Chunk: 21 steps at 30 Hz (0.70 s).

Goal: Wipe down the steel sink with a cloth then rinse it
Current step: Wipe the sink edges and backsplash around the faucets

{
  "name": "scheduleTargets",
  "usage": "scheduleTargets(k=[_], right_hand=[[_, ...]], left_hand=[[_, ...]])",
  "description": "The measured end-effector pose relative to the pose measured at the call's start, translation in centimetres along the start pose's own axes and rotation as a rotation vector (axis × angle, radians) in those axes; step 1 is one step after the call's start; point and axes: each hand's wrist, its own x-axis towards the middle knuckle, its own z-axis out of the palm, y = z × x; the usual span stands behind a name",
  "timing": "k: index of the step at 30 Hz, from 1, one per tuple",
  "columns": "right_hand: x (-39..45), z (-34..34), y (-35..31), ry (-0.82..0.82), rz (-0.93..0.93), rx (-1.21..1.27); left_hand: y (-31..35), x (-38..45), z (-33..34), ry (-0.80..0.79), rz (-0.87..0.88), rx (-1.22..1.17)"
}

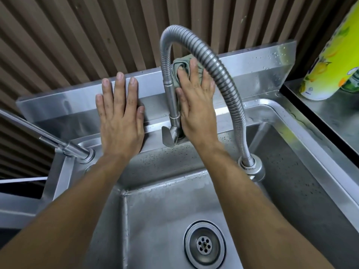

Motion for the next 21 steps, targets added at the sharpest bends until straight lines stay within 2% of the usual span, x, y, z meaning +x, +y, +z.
scheduleTargets(k=[2,6,8,13,17,21], right_hand=[[-0.1,-0.3,1.0,-0.042,-0.083,-0.064],[-0.3,-0.3,0.8,-0.065,-0.021,-0.134],[-0.5,-0.4,0.3,-0.053,-0.052,-0.145],[-0.8,-1.0,-0.5,-0.003,-0.107,-0.086],[-1.1,-1.3,-1.2,-0.041,-0.019,0.033],[-1.3,-1.7,-1.5,-0.078,-0.055,-0.006]], left_hand=[[0.0,0.0,0.0,0.005,0.001,0.0],[0.1,0.0,-0.1,0.004,-0.004,0.004],[0.1,0.0,-0.2,0.001,-0.004,0.003],[0.1,-0.1,-0.2,0.002,-0.002,0.014],[0.0,-0.1,-0.2,0.002,0.002,0.019],[-0.1,0.0,-0.1,0.002,0.003,0.012]])
